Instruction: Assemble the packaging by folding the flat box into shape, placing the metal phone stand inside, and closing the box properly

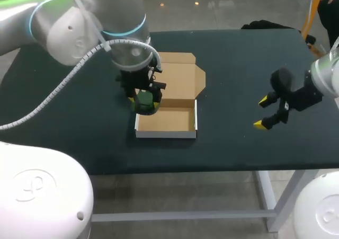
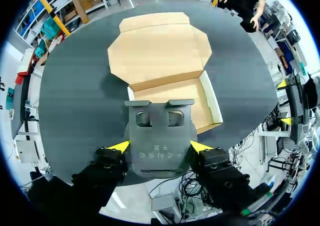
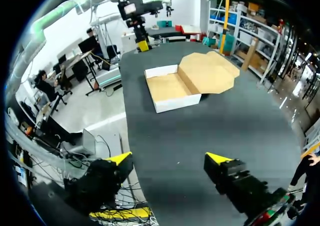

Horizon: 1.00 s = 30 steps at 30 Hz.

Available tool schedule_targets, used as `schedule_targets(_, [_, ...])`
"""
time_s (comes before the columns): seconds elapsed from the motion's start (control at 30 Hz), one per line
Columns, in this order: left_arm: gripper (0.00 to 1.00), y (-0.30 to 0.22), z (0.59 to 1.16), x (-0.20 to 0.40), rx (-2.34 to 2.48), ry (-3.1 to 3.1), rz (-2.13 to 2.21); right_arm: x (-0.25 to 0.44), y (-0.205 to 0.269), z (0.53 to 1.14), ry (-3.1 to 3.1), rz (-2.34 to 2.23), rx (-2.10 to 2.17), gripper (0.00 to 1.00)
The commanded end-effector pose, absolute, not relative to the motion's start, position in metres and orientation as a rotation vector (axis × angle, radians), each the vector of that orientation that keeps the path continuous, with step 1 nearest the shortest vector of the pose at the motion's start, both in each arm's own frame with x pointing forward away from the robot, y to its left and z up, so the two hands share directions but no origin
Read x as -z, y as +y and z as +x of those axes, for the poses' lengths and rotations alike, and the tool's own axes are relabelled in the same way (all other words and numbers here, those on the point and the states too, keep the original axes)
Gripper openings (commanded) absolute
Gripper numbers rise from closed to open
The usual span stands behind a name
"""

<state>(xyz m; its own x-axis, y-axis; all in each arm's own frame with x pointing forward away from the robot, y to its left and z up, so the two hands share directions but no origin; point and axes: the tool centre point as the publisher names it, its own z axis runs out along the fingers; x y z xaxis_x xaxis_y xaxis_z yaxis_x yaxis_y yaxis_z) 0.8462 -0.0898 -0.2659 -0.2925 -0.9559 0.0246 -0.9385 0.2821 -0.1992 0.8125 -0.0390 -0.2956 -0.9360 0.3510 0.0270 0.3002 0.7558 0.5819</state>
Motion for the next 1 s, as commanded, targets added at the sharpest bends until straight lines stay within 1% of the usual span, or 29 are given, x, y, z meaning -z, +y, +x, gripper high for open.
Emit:
schedule_targets(0.03, [0.0,-0.11,0.856,0.277,0.188,2.42,-1.786,0.295,-0.04,0.812,2.865,0.53,-0.932,1.0])
schedule_targets(0.57, [0.0,-0.147,0.878,0.322,0.191,2.439,-1.787,0.295,-0.04,0.812,2.865,0.53,-0.932,1.0])
schedule_targets(1.0, [0.0,-0.157,0.887,0.35,0.229,2.45,-1.8,0.295,-0.04,0.812,2.865,0.53,-0.932,1.0])
